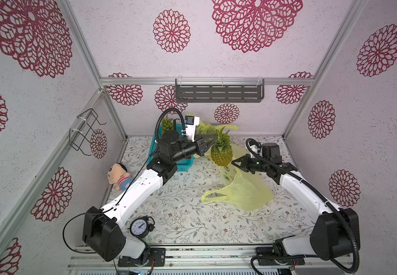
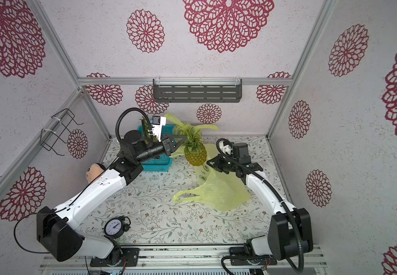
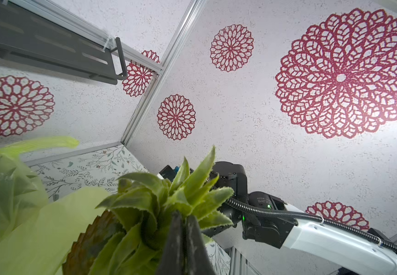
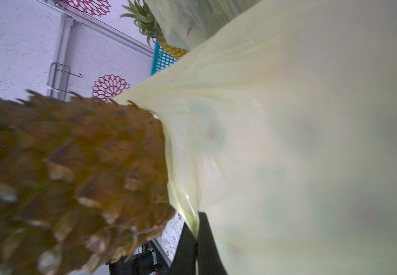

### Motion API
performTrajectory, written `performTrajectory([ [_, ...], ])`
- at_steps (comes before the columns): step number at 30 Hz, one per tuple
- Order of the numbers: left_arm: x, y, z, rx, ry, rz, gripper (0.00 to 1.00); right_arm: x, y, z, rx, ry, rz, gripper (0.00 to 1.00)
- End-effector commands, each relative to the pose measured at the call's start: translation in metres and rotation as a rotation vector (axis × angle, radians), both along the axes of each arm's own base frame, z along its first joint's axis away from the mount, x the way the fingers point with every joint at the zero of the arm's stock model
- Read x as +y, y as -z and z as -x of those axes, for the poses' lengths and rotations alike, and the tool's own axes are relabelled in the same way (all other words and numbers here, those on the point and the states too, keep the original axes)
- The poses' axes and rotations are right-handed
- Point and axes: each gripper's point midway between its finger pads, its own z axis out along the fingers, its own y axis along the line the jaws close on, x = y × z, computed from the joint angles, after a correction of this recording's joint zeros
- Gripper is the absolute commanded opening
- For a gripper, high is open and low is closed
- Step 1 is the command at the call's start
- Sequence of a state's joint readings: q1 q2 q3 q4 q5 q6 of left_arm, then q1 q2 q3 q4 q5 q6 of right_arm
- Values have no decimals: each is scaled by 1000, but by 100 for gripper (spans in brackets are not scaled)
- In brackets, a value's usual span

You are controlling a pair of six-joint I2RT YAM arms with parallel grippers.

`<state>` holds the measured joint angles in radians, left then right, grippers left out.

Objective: Place the pineapple into a plastic bag & tie a knot
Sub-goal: Place the pineapple in the plastic bag.

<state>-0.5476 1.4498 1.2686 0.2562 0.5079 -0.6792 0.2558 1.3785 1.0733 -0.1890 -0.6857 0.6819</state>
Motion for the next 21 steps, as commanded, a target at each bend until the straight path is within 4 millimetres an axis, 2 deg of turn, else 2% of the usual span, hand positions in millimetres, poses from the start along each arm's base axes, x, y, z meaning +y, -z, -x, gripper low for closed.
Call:
performTrajectory([
  [1,4,-36,10,-148,5,101,0,7,-51,3,-73,-37,-145,0],
  [4,5,-30,12,-156,7,119,0,6,-63,5,-78,-45,-201,0],
  [10,11,-12,14,-156,-21,90,0,-4,-73,4,-102,-28,-218,0],
  [14,15,-1,17,-149,-39,30,0,-9,-68,1,-104,-12,-207,0],
  [17,18,-2,21,-165,-47,18,0,-7,-61,1,-105,-35,-200,0],
  [21,14,-16,21,-207,-25,43,0,-2,-54,3,-100,-84,-211,0],
])
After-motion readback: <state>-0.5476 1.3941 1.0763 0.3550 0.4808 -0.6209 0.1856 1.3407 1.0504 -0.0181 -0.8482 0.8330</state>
